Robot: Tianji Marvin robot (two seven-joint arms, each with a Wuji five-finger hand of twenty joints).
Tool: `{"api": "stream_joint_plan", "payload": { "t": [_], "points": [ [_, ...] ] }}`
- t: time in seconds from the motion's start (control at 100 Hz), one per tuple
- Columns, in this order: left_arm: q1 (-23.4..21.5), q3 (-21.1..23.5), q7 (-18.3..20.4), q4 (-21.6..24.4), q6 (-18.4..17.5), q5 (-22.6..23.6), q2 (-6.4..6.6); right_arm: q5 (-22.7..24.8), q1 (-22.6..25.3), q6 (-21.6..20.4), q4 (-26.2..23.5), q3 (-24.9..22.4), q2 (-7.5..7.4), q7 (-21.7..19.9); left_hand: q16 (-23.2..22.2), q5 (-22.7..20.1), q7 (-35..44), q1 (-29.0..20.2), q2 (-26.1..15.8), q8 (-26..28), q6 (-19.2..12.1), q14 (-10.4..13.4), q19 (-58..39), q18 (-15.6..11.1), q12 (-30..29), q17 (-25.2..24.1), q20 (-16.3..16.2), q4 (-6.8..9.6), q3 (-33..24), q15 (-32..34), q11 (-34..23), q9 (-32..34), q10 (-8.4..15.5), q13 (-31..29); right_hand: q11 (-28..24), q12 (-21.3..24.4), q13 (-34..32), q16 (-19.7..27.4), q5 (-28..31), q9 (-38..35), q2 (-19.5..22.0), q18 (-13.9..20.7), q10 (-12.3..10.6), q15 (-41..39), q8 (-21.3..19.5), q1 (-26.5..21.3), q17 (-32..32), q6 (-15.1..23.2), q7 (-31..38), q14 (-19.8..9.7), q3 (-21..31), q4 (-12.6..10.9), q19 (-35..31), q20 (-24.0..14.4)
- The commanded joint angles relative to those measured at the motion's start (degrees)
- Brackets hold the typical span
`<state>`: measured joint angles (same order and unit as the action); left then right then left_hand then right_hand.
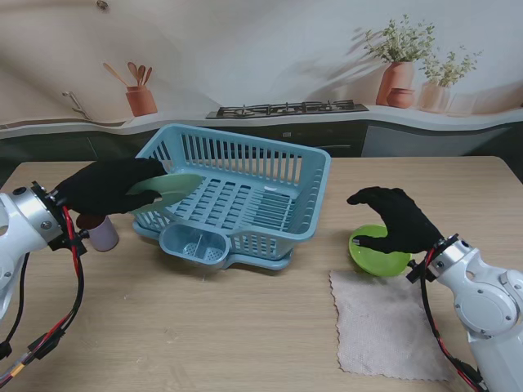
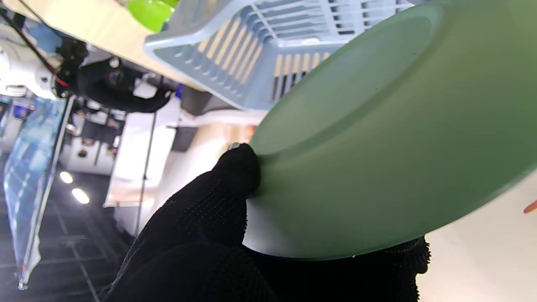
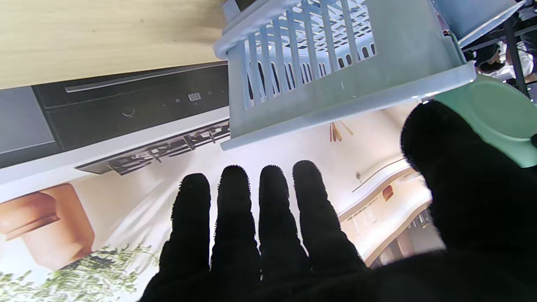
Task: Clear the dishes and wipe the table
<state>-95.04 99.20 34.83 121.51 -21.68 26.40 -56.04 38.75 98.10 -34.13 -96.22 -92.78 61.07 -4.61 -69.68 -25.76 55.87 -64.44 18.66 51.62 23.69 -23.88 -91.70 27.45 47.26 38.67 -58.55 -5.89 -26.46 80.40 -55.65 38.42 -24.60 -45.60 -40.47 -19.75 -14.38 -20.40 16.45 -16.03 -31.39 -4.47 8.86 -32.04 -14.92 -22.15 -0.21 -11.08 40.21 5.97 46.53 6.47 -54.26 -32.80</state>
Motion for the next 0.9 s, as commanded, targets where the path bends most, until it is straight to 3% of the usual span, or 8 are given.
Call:
{"api": "stream_joint_plan", "payload": {
  "t": [0.0, 0.51, 0.89],
  "points": [
    [0.66, -0.49, 0.78, 0.15, 0.33, -0.24, 0.17, -0.26, -0.97, -0.74, -1.58, 0.11, -0.39, -1.25, 0.50, -1.43, 7.73, -8.36, -2.95, 2.73, -10.27, 0.34, -6.81, -1.64, 0.60, 2.15, 0.67, 5.68, -7.55, 2.29, -1.28, 0.71, -1.72, -0.47, 1.19, 0.80, 2.52, 0.72, -0.91, 2.12, -1.37, 2.63, -0.77, 1.54, 0.66, 0.67, -1.13, 0.18, -0.91, -1.77, 1.42, -0.95, 1.56, 0.87],
    [4.92, -4.92, 3.25, -0.89, 3.01, -2.06, 0.50, -6.04, -5.47, 1.27, -6.41, 3.88, -1.51, -8.93, 0.57, -1.60, 7.81, -8.19, -3.04, 2.84, -10.60, 0.54, -6.82, -1.84, 0.54, 2.11, 0.66, 5.86, -7.54, 2.31, -1.38, 0.83, -1.45, -0.50, 1.88, 1.03, 2.44, 1.05, -0.75, 2.05, -1.18, 2.49, -0.74, 2.15, 0.60, 0.89, -0.67, 0.17, -1.52, -1.79, 1.60, -1.02, 2.90, 0.93],
    [7.08, -7.29, 3.68, -1.69, 4.32, -3.22, 0.47, -8.94, -8.37, 4.37, -9.75, 7.97, -1.81, -11.99, 0.70, -1.62, 7.79, -7.97, -3.12, 2.85, -10.80, 0.81, -6.99, -2.30, 0.45, 2.26, 0.73, 6.02, -7.57, 2.29, -1.42, 0.89, -1.26, -0.80, 2.05, 1.04, 2.29, 1.08, -0.70, 2.02, -1.19, 2.32, -0.72, 2.21, 0.41, 1.03, -0.49, 0.18, -1.92, -1.65, 1.55, -1.00, 2.90, 0.83]
  ]
}}
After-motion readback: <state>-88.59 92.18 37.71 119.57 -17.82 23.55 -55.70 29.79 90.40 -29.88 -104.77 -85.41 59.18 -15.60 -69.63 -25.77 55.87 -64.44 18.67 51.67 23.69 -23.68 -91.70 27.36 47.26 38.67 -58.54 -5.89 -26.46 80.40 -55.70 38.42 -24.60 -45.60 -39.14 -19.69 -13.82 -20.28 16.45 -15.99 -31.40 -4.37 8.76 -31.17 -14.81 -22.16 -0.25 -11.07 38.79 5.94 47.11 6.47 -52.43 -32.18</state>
